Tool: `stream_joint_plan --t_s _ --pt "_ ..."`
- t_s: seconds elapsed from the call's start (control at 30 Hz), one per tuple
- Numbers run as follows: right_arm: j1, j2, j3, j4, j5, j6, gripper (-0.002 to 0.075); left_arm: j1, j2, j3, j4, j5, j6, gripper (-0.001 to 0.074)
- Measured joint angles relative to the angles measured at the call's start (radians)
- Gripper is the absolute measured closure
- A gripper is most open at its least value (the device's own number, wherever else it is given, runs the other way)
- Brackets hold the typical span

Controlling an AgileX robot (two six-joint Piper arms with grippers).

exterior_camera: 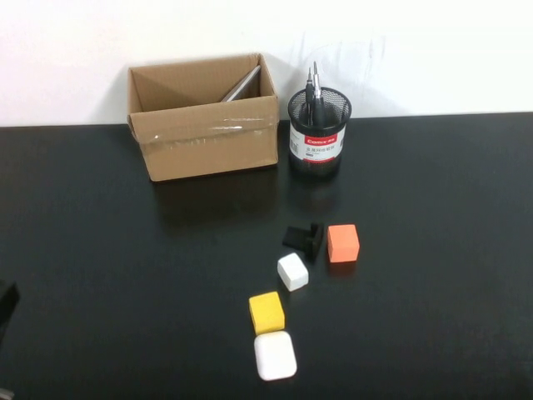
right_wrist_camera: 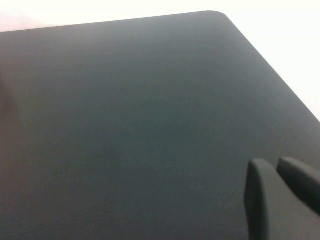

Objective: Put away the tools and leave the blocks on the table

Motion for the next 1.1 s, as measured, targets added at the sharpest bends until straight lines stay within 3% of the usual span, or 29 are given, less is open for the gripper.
stream_joint_plan --t_s 0.2,0.4,0.53,0.83,1.1 --pt "0.000 0.000 0.000 0.000 0.000 0.000 0.0734 0.116 -0.153 0.207 0.114 -0.044 -0.181 0.0735" --pt "-0.002 0.000 0.000 0.000 0.000 0.000 0.0734 0.136 -0.290 0.241 0.301 0.158 -0.399 0.0735" --pt "-0.002 -0.001 0.000 0.000 0.000 0.000 0.0734 0.136 -0.296 0.242 0.320 0.232 -0.419 0.0735" --pt "-0.002 -0.001 0.000 0.000 0.000 0.000 0.0734 0.136 -0.296 0.242 0.185 0.235 -0.423 0.0735" --pt "-0.002 -0.001 0.000 0.000 0.000 0.000 0.0734 0.136 -0.296 0.242 0.172 0.235 -0.423 0.0735"
